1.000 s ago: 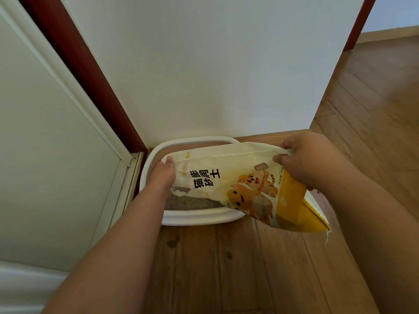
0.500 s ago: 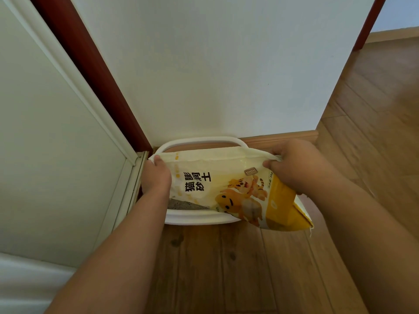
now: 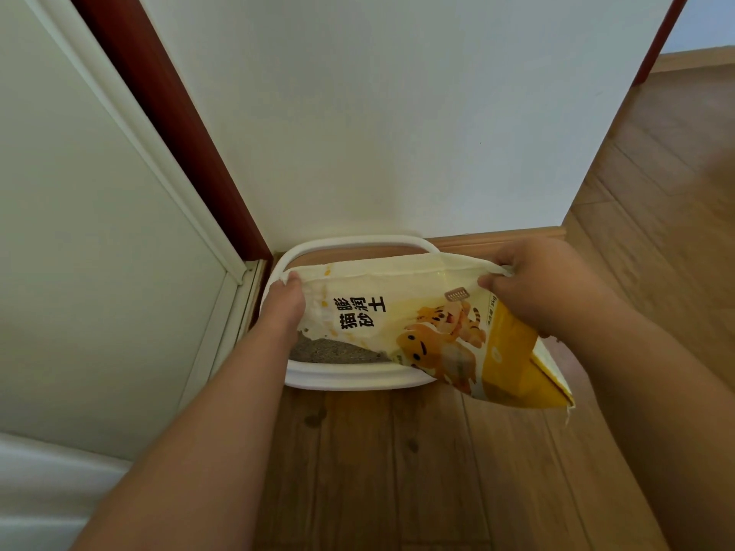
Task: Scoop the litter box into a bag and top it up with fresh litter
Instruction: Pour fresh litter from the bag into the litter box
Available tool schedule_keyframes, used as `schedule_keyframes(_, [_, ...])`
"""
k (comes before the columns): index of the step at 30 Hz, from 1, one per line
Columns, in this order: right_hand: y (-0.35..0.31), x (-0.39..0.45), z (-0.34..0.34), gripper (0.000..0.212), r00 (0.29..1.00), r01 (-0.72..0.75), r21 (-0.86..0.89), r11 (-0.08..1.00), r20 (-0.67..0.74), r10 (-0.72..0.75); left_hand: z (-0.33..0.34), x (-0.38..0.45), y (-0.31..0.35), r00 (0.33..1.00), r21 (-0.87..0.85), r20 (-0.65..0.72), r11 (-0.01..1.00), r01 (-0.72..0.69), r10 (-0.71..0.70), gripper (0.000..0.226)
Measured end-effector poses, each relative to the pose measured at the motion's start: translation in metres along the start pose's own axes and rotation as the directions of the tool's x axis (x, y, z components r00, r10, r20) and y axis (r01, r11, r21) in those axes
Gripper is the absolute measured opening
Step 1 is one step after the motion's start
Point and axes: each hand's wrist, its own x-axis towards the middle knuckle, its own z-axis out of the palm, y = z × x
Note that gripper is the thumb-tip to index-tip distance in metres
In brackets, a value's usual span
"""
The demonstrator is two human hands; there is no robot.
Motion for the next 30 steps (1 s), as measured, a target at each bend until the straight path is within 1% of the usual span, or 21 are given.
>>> schedule_keyframes(4, [0.007,-0.001,-0.004,0.030,1.000,-0.028,-0.014,1.000,-0.005,0.028,0.005,-0.006,0.013,0.998,-0.074,0.049,0.997,0.037,-0.034,0.051])
schedule_keyframes(7, [0.011,0.002,-0.007,0.030,0.999,-0.053,0.006,0.999,-0.011,0.053,0.012,-0.011,0.026,0.999,-0.054,0.047,0.999,0.003,-0.001,0.048])
schedule_keyframes(9, [0.013,0.003,-0.007,0.031,0.998,-0.067,0.013,0.998,-0.012,0.067,0.014,-0.013,0.027,0.999,0.023,0.021,0.999,-0.039,0.038,0.049])
schedule_keyframes(11, [0.013,0.004,-0.005,0.031,0.998,-0.067,0.005,0.998,-0.003,0.067,0.016,-0.014,0.023,0.999,0.087,-0.017,0.995,-0.041,0.042,0.052])
schedule_keyframes(13, [0.011,0.004,-0.003,0.030,0.998,-0.056,-0.013,0.998,0.007,0.056,0.016,-0.014,0.019,0.997,0.099,-0.045,0.994,-0.052,0.057,0.052])
schedule_keyframes(16, [0.010,0.006,-0.002,0.029,0.998,-0.058,0.007,0.998,0.014,0.058,0.012,-0.009,0.014,0.989,0.114,-0.084,0.987,-0.110,0.120,0.051])
schedule_keyframes(19, [0.007,0.006,0.002,0.028,0.999,-0.036,0.003,0.999,0.032,0.036,0.007,-0.002,0.009,0.986,0.143,-0.113,0.984,-0.103,0.119,0.049])
schedule_keyframes(22, [0.010,0.007,0.000,0.027,0.999,-0.049,0.017,0.999,0.016,0.049,0.007,-0.007,0.021,0.973,0.137,-0.110,0.973,-0.185,0.201,0.047])
schedule_keyframes(24, [0.012,0.009,-0.003,0.028,0.998,-0.060,0.040,0.997,0.001,0.060,0.005,-0.008,0.025,0.966,0.122,-0.117,0.969,-0.215,0.229,0.047])
schedule_keyframes(28, [0.003,0.010,0.004,0.030,0.999,-0.036,0.034,0.999,0.014,0.035,-0.006,0.002,0.010,0.984,0.030,-0.110,0.990,-0.135,0.137,0.048])
schedule_keyframes(30, [0.000,0.011,0.005,0.030,0.999,-0.030,0.032,0.999,0.014,0.030,-0.010,0.004,0.006,0.985,0.005,-0.114,0.992,-0.127,0.126,0.046])
